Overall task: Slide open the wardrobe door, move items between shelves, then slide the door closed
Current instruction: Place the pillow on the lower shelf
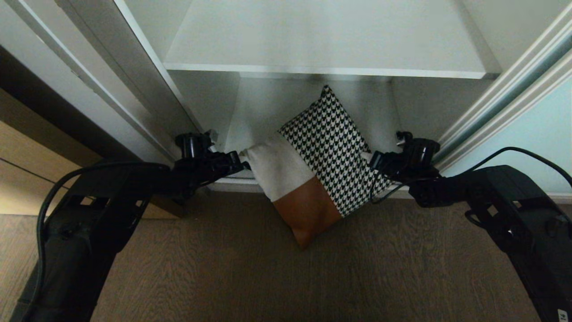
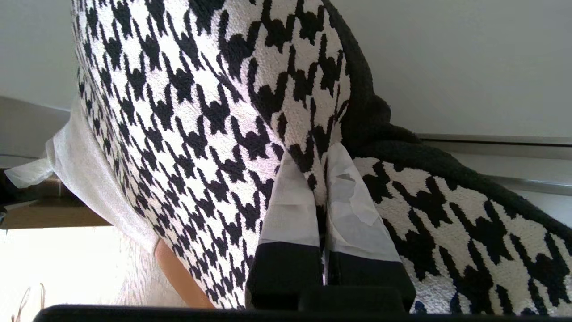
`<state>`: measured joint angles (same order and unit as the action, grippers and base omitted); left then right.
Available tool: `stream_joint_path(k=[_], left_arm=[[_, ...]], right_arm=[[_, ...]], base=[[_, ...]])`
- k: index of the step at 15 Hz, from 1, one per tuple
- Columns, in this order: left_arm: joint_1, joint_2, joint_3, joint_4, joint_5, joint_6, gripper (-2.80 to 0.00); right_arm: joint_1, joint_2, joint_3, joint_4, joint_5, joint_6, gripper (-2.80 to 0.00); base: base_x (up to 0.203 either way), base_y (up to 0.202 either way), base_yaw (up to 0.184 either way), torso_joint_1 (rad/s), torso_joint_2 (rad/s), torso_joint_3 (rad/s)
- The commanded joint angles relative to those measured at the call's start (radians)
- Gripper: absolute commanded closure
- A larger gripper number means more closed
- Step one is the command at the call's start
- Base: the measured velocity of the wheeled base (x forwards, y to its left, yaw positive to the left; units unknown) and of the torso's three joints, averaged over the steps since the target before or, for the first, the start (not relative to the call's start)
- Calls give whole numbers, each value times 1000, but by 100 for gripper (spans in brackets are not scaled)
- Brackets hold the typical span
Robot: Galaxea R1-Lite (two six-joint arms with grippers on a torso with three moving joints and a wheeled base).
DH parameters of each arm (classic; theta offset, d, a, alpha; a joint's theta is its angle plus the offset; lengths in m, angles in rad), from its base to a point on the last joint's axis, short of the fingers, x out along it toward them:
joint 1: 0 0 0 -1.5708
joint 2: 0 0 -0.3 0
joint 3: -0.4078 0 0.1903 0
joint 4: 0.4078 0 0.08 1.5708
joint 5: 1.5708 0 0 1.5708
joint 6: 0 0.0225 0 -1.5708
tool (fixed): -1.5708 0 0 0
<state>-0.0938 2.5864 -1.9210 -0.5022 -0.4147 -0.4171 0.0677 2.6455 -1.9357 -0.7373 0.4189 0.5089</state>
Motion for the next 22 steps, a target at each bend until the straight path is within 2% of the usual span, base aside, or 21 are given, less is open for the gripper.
stream_joint_path(k=[1, 5, 13, 15, 22], left_arm=[[-1, 15, -6, -9, 1, -4, 0], [-1, 11, -9, -52, 4, -3, 0], [-1, 12, -9, -56, 4, -2, 0], [0, 15, -9, -58, 5, -2, 0], [-3, 8, 3, -71, 19, 5, 0]], right_arm=[[1, -5, 0, -4, 4, 5, 0], [0, -10, 0, -5, 6, 10, 0], [-2, -10, 0, -13, 4, 18, 0], [-2, -10, 0, -40, 3, 54, 0], [-2, -7, 0, -45, 3, 57, 0]], base=[[0, 0, 0, 0, 0, 0], [0, 0, 0, 0, 0, 0], [0, 0, 0, 0, 0, 0], [156, 0, -2, -1, 3, -3], [195, 0, 0, -1, 3, 3]])
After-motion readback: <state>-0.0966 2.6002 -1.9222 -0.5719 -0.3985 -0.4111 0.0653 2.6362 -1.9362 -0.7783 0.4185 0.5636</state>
